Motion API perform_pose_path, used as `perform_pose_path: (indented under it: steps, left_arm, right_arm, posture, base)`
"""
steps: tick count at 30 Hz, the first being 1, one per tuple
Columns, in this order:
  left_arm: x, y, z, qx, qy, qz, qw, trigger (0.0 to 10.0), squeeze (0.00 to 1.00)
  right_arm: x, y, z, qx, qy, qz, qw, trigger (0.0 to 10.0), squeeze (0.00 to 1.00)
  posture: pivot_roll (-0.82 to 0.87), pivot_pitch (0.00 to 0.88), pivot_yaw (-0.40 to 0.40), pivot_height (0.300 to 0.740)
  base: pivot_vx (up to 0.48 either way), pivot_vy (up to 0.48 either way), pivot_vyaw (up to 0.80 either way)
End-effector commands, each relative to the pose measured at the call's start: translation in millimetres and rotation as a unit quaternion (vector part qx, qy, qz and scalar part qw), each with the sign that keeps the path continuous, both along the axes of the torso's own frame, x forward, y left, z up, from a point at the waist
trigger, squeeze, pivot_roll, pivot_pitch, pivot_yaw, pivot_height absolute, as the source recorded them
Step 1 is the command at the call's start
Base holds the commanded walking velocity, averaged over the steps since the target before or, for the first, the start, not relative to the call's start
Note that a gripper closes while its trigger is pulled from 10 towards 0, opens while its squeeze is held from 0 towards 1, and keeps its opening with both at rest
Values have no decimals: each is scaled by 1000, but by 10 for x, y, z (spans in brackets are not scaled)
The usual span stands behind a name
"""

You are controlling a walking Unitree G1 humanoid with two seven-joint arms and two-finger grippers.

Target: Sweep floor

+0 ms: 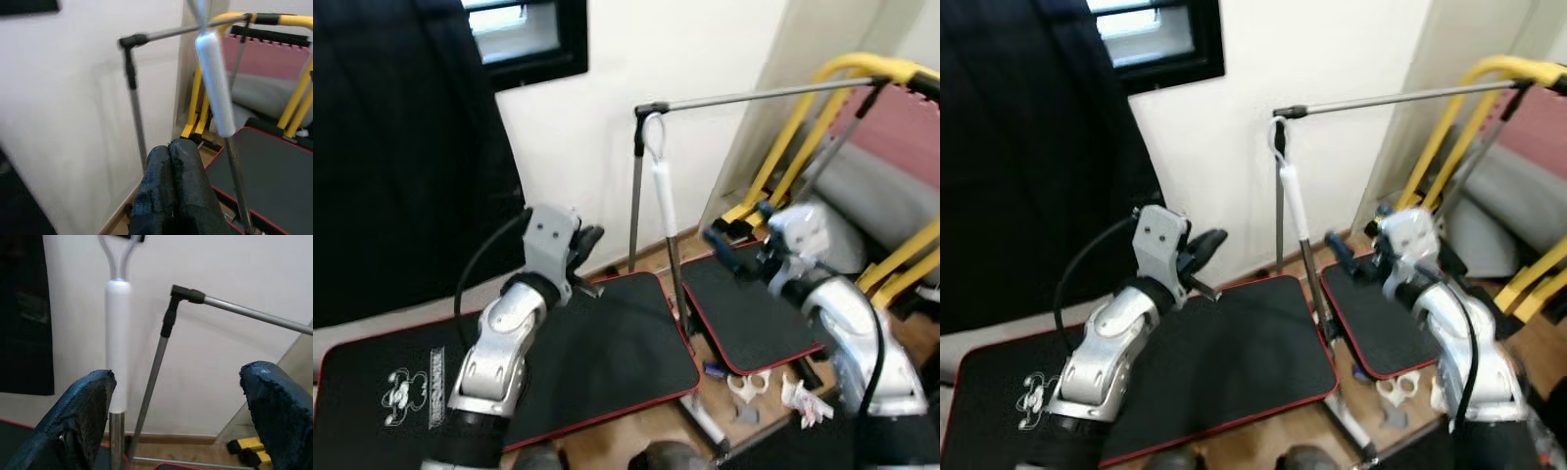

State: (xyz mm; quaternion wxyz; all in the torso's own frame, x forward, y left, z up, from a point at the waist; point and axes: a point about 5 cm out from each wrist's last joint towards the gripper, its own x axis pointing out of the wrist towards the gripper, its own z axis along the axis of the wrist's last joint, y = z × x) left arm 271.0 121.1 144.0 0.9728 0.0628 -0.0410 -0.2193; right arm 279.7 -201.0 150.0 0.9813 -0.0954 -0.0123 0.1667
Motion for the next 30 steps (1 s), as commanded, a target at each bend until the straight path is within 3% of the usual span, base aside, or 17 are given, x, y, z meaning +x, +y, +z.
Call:
perform_pose_path:
  steps: [1,3,5,11,16,23,25,30]
  left_arm:
    - [-60,-50,-31,-1,14,-25,1000,10000,0]
    - [-90,-69,-17,-5,13,-34,999,10000,0]
    - [-223,-122,31,-9,17,-61,998,10000,0]
    - [-502,-199,98,-9,34,-113,993,10000,0]
    - [-583,-216,113,-9,42,-121,992,10000,0]
    - [-764,-258,154,-11,61,-142,988,10000,0]
    - [-826,-254,176,-10,68,-148,987,10000,0]
    - [-913,-237,198,-4,76,-152,986,10000,0]
  right_arm:
    - [-27,-59,-96,1,26,-12,1000,10000,0]
    - [-12,-68,-101,4,30,-13,999,10000,0]
    - [4,-75,-123,5,40,1,999,10000,0]
    - [82,-64,-155,1,54,30,998,10000,0]
    - [161,-57,-158,1,52,31,998,10000,0]
    - [370,84,-58,9,26,47,999,10000,0]
    - [531,164,-4,6,13,50,999,10000,0]
    - [762,284,127,-4,-13,49,999,10000,0]
  posture:
    - [-148,121,-164,740]
    - [-148,121,-164,740]
    - [-123,202,-167,740]
    - [-103,287,-164,740]
    - [-93,314,-158,740]
    - [-75,353,-142,740]
    - [-59,377,-137,740]
    - [-45,390,-136,740]
  base:
    - [0,0,0]
    - [0,0,0]
    - [0,0,0]
    - [0,0,0]
    - [0,0,0]
    - [0,0,0]
    - [0,0,0]
    - [0,0,0]
